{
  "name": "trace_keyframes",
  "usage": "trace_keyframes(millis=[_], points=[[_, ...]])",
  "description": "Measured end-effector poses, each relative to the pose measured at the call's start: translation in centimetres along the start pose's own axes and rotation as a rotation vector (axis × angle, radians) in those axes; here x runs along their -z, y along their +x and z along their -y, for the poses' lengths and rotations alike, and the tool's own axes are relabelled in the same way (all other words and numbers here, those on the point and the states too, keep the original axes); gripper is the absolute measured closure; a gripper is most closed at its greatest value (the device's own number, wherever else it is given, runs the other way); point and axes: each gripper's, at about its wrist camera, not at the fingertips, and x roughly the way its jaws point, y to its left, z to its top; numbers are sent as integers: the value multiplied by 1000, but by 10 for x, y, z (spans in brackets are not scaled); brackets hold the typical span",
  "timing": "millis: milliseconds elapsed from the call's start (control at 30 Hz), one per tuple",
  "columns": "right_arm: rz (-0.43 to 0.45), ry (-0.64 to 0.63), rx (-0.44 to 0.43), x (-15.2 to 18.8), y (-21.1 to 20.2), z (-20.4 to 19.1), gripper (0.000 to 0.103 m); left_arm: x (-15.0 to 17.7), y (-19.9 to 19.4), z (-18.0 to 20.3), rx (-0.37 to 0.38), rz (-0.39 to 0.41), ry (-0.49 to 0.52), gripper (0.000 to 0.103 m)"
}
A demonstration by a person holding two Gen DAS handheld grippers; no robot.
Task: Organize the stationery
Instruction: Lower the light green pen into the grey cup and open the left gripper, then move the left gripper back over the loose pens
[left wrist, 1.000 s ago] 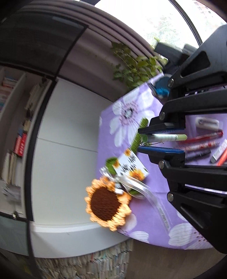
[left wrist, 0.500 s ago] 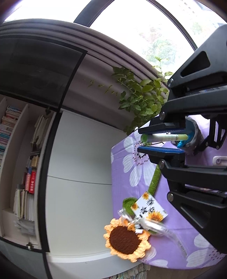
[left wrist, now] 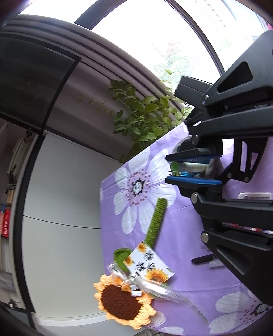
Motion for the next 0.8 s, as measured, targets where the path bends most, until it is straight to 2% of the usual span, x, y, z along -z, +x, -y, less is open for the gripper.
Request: trace_keyframes(millis=[100,200,233,333,367,467,533,667,733,800], points=[[-1,0,0,0,0,0,31,4,6,-6,25,-39,-30,91],[0,0,-1,0,0,0,31,6,2,-11,34,-38,-45,90],[0,0,-1,0,0,0,31,6,-1,-13,39,-35,-52,85],[1,0,-1,0,0,0,31,3,-15,-25,41,-8,-92,56],[2,1,-1,0,0,0,31,2,-21,-30,32,13,-110,53],[3,3,-3,1,-1,2,31,1,-43,-48,-38,78,-136,53],[3,4,-3,1,-1,2,31,6,-45,-61,-92,78,-149,53],[3,3,-3,1,-1,2,31,29,-25,-96,-237,-23,-209,55],[4,3,-2,1,-1,2,31,43,-9,-114,-271,-96,-253,55],[4,0,2,1,0,3,31,54,3,-125,-298,-148,-275,60]])
